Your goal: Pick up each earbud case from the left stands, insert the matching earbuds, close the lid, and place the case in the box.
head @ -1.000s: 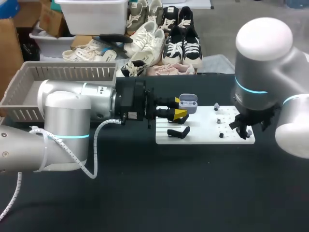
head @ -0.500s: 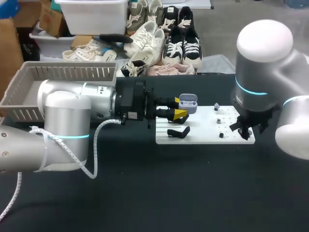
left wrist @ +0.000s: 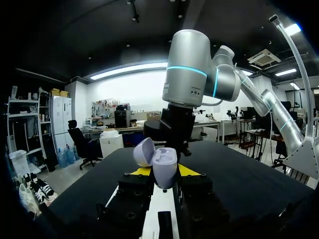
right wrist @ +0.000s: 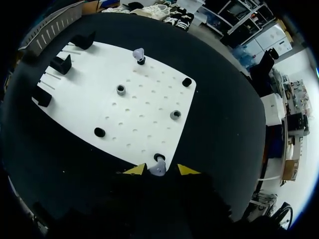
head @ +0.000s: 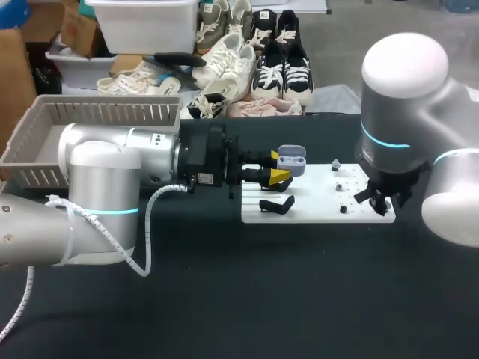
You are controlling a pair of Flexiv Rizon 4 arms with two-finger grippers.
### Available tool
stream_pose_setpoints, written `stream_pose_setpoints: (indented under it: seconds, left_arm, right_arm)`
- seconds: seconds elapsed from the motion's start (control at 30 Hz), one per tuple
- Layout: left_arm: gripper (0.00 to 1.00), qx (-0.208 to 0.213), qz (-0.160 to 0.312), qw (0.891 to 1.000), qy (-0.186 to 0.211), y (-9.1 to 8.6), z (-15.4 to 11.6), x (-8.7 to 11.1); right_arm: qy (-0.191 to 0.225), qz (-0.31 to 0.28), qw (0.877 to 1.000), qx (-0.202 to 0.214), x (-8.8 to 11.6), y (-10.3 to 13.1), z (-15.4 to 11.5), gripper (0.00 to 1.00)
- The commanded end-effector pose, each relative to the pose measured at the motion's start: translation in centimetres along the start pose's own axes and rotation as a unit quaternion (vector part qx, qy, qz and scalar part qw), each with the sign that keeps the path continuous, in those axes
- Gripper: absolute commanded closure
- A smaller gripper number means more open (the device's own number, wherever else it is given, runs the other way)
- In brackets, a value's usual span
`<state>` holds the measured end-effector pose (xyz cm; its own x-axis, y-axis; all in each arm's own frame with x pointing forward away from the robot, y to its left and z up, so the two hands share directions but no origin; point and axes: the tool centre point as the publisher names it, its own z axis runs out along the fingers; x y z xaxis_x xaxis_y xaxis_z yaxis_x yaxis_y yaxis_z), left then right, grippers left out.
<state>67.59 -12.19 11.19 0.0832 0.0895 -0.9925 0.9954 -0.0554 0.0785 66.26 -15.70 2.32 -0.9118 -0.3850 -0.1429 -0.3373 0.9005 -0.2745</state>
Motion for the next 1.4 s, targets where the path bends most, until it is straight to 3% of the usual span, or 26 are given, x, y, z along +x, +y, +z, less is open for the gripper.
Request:
stream_pose_setpoints:
  seconds: [0.03,0.3,0.47,0.53,0.57,1.4]
  left_arm:
    - [1.00,0.000,0.001,1.000,-0.001,0.0,0.0,0.1]
    - [1.00,0.000,0.001,1.000,-0.001,0.0,0.0,0.1]
    - [1.00,0.000,0.001,1.000,-0.001,0.0,0.0,0.1]
    - [1.00,0.000,0.001,1.000,-0.001,0.0,0.0,0.1]
    - [1.00,0.000,0.001,1.000,-0.001,0.0,0.0,0.1]
    - [1.00,0.000,0.001,1.000,-0.001,0.0,0.0,0.1]
  right_arm:
    - [0.000,0.000,1.000,0.003,-0.1,0.1,0.2,0.69]
    - [0.004,0.000,1.000,0.004,0.1,0.1,0.5,0.81]
    - [0.007,0.000,1.000,0.004,0.2,0.2,0.6,0.83]
    - [0.008,-0.001,1.000,0.004,0.2,0.3,0.7,0.91]
    - [0.009,-0.001,1.000,0.004,0.2,0.3,0.7,1.00]
    - [0.005,0.010,1.000,0.011,1.1,-0.2,-0.6,1.00]
